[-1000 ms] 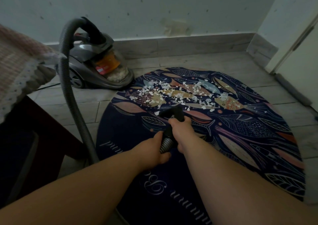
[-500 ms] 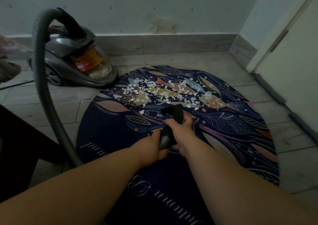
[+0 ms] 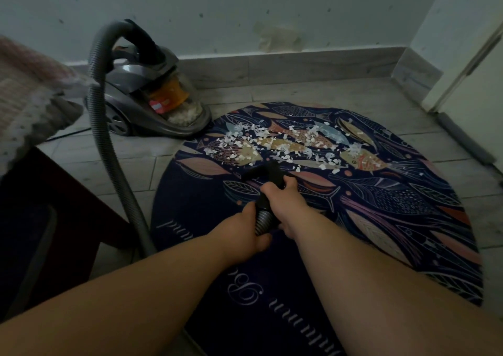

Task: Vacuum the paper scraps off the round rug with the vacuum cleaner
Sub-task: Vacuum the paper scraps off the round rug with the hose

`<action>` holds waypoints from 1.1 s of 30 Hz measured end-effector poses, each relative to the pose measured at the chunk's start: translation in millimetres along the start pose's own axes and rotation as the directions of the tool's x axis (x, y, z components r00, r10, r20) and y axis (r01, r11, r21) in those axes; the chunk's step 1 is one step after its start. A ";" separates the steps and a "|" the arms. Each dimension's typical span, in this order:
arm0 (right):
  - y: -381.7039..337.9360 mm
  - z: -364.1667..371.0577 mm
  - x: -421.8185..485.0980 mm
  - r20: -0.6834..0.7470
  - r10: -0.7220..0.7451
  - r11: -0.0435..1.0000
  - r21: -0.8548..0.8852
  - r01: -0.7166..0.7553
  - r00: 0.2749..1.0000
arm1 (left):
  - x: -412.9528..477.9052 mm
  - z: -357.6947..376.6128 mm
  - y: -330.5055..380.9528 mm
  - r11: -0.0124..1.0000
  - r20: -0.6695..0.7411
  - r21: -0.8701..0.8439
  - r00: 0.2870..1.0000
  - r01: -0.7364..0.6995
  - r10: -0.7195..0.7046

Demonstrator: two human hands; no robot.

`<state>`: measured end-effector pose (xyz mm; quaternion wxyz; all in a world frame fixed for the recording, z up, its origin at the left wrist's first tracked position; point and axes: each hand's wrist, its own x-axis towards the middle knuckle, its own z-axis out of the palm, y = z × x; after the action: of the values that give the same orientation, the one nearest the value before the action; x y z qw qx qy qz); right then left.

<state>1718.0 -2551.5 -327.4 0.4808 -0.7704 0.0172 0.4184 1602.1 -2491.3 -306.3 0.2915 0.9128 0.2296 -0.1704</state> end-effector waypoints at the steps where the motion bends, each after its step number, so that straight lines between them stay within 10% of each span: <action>1: 0.0 1.7 -1.2 0.004 0.000 1.000 -0.007 0.000 1.000 | -0.8 -0.6 -0.9 1.000 -0.001 -0.001 1.000 0.001 -0.001; 33: 6.5 -10.1 -1.9 -0.081 -0.007 0.999 0.046 0.010 0.997 | 7.7 3.0 10.3 0.999 0.035 0.004 0.998 -0.047 0.047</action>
<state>1720.3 -2563.3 -329.0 0.4992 -0.7755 0.0430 0.3842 1613.3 -2498.1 -307.4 0.2972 0.9155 0.2027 -0.1799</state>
